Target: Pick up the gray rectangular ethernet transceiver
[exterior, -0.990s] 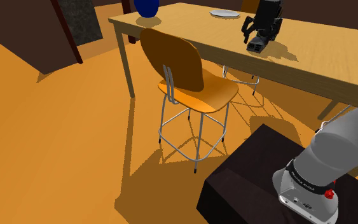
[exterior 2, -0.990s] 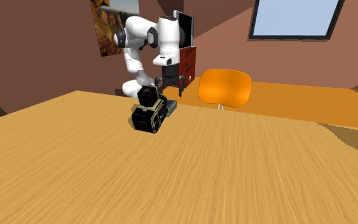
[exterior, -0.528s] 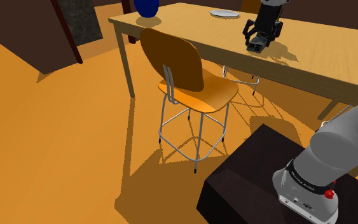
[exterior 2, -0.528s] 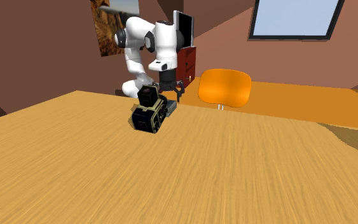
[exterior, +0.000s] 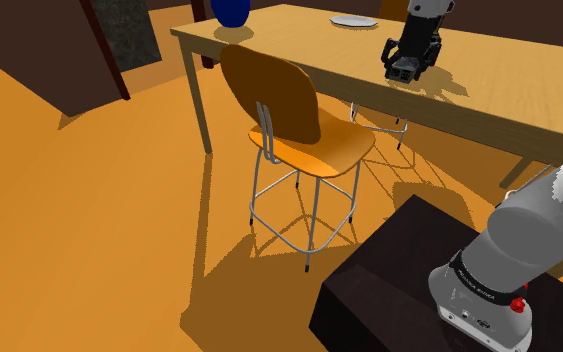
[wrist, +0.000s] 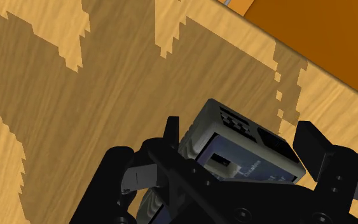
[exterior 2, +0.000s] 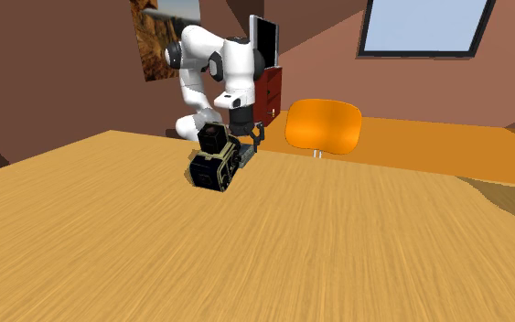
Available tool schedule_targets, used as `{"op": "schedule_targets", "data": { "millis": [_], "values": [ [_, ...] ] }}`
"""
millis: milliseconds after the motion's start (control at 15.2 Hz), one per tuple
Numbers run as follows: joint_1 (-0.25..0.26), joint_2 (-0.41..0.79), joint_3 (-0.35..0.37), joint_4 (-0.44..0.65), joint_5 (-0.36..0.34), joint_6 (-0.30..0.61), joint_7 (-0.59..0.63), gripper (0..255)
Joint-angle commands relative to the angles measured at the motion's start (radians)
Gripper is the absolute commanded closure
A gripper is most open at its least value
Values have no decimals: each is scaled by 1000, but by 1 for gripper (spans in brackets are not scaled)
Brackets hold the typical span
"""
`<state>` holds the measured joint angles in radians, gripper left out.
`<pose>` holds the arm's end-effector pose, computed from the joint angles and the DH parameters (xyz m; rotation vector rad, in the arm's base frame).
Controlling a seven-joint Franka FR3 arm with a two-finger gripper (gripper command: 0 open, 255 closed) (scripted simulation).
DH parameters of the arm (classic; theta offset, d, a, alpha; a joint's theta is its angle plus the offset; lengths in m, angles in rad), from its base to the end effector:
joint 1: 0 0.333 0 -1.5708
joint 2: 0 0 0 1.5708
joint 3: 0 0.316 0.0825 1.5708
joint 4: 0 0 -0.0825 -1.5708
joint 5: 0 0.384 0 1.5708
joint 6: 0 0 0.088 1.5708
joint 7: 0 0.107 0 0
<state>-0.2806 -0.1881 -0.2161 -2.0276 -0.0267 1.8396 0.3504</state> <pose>0.4383 -0.2468 0.5271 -2.8576 1.2696 0.0047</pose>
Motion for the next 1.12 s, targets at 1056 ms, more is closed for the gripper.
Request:
{"op": "schedule_targets", "data": {
  "millis": [1056],
  "values": [
    [2, 2, 3, 147, 2, -146, 0, 255]
  ]
}}
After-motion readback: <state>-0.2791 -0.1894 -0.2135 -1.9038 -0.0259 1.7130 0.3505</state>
